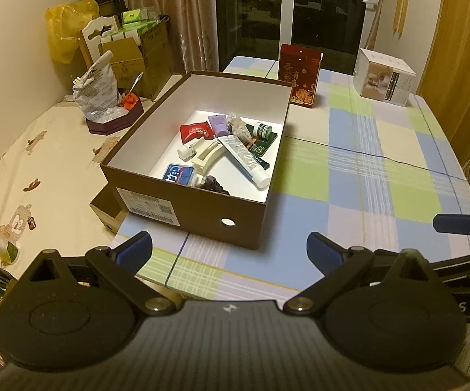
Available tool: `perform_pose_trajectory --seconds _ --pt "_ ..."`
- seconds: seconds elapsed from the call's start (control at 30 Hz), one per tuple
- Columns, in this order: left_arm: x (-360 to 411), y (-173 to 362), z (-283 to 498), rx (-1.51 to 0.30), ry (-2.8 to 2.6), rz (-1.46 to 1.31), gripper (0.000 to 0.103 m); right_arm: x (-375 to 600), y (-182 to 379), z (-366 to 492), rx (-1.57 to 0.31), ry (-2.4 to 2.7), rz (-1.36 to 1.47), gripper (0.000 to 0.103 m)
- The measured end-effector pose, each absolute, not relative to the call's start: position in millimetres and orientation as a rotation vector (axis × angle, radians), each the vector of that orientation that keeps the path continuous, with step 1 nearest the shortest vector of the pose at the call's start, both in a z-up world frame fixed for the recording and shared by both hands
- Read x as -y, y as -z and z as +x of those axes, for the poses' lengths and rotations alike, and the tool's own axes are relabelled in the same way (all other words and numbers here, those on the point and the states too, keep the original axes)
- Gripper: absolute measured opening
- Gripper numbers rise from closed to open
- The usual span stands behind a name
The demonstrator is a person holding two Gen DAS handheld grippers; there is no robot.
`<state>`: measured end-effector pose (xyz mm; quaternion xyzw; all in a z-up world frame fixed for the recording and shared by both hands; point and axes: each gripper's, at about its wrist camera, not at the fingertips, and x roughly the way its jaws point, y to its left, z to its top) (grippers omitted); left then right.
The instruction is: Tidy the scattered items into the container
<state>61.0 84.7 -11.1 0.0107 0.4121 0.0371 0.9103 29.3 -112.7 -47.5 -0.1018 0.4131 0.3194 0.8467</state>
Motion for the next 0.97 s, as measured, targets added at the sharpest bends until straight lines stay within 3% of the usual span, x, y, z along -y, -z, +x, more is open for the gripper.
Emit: perform_pose_trajectory --seconds 0.97 --pt "-94 31 81 -0.856 -0.154 0.043 0.100 102 75 46 -0.936 -0.692 -0.227 0.096"
